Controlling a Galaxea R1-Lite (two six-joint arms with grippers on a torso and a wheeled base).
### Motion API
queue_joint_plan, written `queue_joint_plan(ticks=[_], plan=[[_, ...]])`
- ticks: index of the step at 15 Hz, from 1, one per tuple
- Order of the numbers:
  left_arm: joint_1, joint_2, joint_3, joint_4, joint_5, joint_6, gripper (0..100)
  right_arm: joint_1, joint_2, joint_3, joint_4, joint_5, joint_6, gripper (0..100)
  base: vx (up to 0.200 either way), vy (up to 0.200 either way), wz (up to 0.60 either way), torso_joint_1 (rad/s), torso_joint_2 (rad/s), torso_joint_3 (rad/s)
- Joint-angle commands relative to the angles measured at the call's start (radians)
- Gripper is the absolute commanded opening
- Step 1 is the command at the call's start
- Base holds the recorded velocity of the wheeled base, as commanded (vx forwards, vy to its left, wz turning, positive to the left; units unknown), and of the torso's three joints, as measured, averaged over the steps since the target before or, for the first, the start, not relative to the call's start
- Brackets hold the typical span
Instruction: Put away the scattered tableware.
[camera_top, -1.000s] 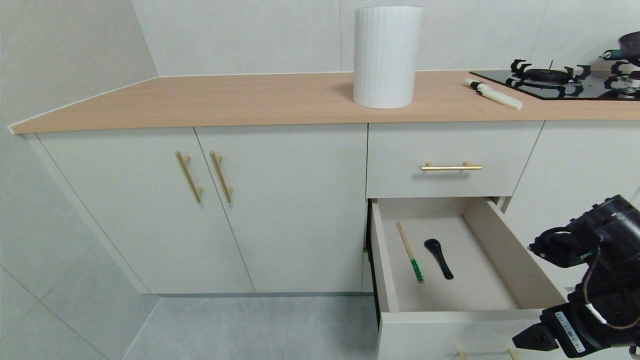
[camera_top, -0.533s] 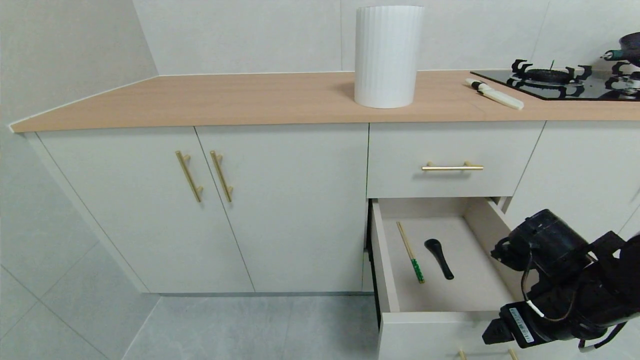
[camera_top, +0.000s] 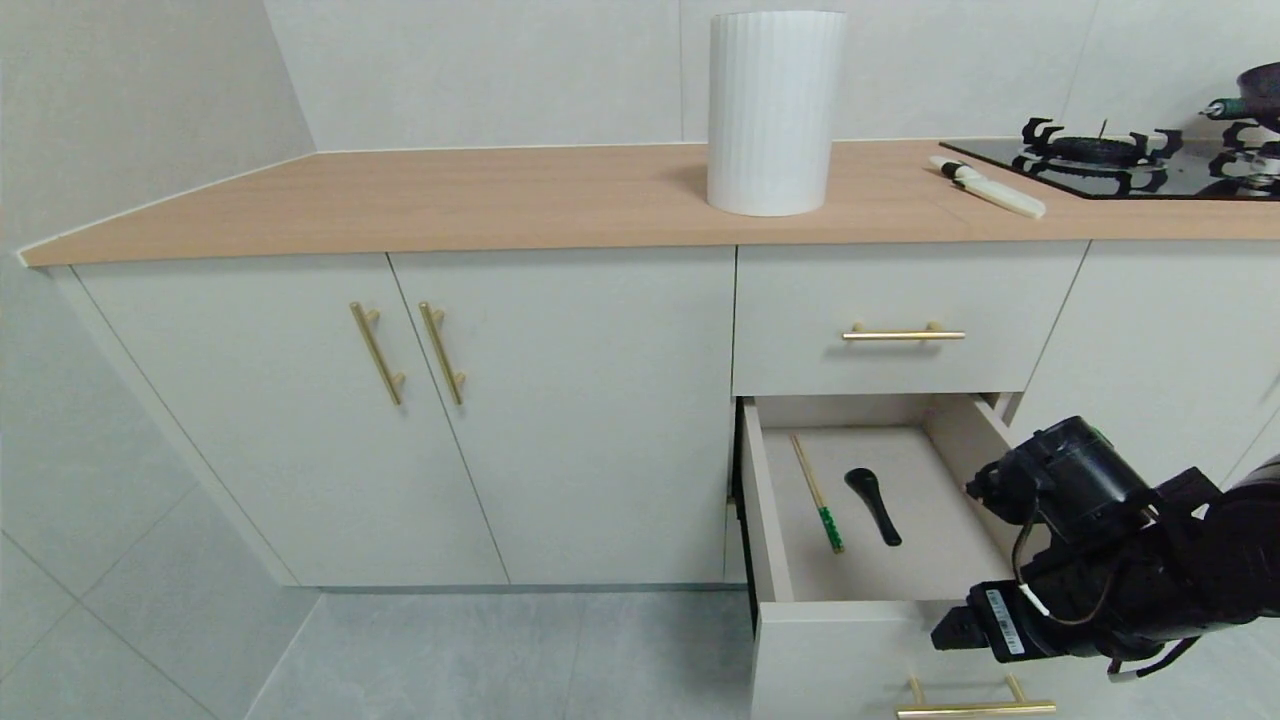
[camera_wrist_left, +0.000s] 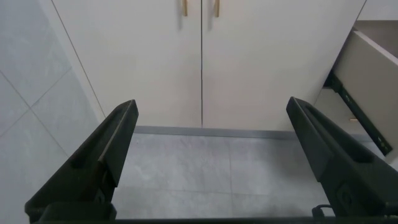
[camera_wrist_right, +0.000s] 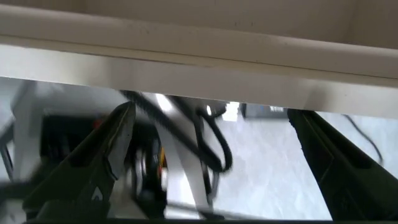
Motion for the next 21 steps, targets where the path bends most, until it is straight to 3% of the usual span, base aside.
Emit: queue_joint_plan(ticks=[1, 8, 14, 17, 21], plan=[[0.0, 0.0, 0.0, 0.0, 0.0, 0.0, 100, 0.0, 0.02, 0.032, -0.062, -0.004, 0.005, 100, 0.0, 0.0, 0.0, 0.0, 0.0, 0.0], [0.0, 0.0, 0.0, 0.0, 0.0, 0.0, 100, -0.018, 0.147, 0.119, -0.448, -0.086, 0.028, 100, 0.0, 0.0, 0.0, 0.0, 0.0, 0.0], [0.0, 0.0, 0.0, 0.0, 0.0, 0.0, 100, -0.076, 0.388, 0.193, -0.958, -0.172, 0.028, 100, 0.0, 0.0, 0.0, 0.0, 0.0, 0.0], [0.0, 0.0, 0.0, 0.0, 0.0, 0.0, 100, -0.092, 0.532, 0.19, -1.254, -0.211, 0.016, 100, 0.0, 0.0, 0.0, 0.0, 0.0, 0.0], [0.0, 0.0, 0.0, 0.0, 0.0, 0.0, 100, -0.121, 0.646, 0.108, -1.419, -0.212, -0.059, 100, 0.0, 0.0, 0.0, 0.0, 0.0, 0.0]])
